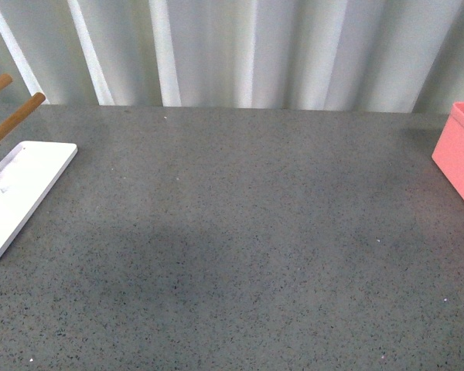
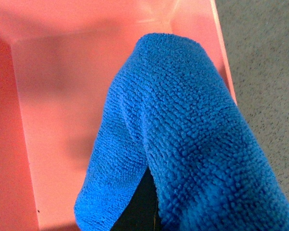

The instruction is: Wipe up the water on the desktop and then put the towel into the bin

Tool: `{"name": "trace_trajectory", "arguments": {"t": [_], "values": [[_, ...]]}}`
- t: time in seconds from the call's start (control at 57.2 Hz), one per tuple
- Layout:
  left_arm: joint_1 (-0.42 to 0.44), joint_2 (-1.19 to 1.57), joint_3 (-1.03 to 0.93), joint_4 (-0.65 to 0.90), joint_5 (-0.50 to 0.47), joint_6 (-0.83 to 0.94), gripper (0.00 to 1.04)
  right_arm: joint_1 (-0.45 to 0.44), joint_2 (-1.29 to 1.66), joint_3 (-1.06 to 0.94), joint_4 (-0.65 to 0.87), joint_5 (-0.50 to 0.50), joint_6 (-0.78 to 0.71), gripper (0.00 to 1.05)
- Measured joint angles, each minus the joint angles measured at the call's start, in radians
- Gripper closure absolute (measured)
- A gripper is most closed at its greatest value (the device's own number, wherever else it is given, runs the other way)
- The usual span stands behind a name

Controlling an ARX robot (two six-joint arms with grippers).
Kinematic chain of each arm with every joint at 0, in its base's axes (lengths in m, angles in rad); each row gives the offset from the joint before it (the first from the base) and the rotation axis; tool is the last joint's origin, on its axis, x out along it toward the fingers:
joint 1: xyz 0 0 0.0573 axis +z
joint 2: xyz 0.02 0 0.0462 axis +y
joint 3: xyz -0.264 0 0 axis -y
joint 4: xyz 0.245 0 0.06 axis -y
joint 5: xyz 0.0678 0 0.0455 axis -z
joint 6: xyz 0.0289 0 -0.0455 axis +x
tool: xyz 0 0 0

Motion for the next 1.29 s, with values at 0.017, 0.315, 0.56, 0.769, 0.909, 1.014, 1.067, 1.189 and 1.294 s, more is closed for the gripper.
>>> {"name": "trace_trajectory", "arguments": {"t": [0.017, 0.315, 0.56, 0.769, 0.909, 1.014, 1.067, 1.189, 1.294], "values": [[0.0, 0.0, 0.0, 0.0, 0.0, 0.0, 0.07, -0.001, 0.001, -0.002, -0.001, 0.001, -0.003, 1.01], [0.0, 0.0, 0.0, 0.0, 0.0, 0.0, 0.07, -0.027, 0.051, -0.042, -0.002, 0.081, -0.101, 0.97], [0.0, 0.0, 0.0, 0.0, 0.0, 0.0, 0.07, -0.034, 0.053, -0.042, -0.004, 0.083, -0.106, 0.5], [0.0, 0.0, 0.0, 0.0, 0.0, 0.0, 0.07, -0.026, 0.053, -0.023, -0.018, 0.077, -0.108, 0.2], [0.0, 0.0, 0.0, 0.0, 0.0, 0.0, 0.07, -0.011, 0.053, -0.013, -0.028, 0.064, -0.108, 0.06], [0.0, 0.0, 0.0, 0.0, 0.0, 0.0, 0.07, 0.008, 0.04, -0.003, -0.034, 0.038, -0.107, 0.07], [0.0, 0.0, 0.0, 0.0, 0.0, 0.0, 0.07, 0.019, 0.025, 0.005, -0.034, 0.022, -0.107, 0.07], [0.0, 0.0, 0.0, 0.0, 0.0, 0.0, 0.07, 0.043, -0.031, 0.021, -0.029, -0.031, -0.105, 0.07], [0.0, 0.0, 0.0, 0.0, 0.0, 0.0, 0.07, 0.063, -0.098, 0.026, 0.007, -0.072, -0.089, 0.07]]}}
